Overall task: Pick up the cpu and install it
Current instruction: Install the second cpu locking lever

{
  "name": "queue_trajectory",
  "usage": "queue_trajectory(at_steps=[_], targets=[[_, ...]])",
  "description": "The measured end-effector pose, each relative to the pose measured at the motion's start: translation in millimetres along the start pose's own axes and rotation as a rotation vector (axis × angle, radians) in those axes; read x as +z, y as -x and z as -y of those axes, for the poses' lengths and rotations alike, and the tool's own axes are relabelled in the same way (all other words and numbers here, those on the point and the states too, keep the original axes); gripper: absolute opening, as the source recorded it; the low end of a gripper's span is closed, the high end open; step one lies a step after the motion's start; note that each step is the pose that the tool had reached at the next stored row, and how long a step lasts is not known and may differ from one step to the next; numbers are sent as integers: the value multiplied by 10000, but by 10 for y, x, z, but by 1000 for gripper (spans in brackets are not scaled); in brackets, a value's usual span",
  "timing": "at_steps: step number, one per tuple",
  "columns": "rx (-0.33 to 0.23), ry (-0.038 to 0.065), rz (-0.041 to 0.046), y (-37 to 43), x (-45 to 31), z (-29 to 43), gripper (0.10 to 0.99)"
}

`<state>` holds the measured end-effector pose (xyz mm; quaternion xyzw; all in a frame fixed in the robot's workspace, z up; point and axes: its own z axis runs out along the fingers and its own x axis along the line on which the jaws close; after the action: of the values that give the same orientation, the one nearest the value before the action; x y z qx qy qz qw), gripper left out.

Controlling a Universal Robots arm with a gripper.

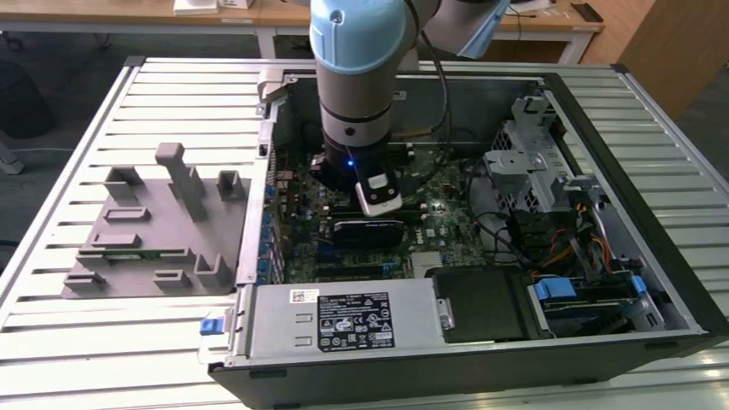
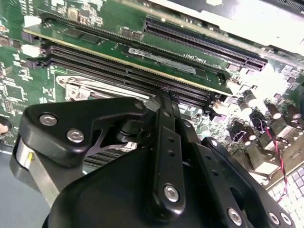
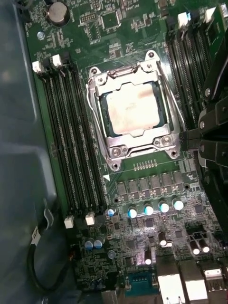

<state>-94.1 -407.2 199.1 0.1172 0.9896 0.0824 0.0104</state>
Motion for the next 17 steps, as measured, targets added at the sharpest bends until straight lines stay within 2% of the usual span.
queue_trajectory(at_steps=[4,8,14,17], targets=[[7,259,-64,-19,28,10,106],[16,559,-132,-31,61,17,106],[15,595,-141,-46,84,25,106],[16,599,-139,-46,-4,9,106]])
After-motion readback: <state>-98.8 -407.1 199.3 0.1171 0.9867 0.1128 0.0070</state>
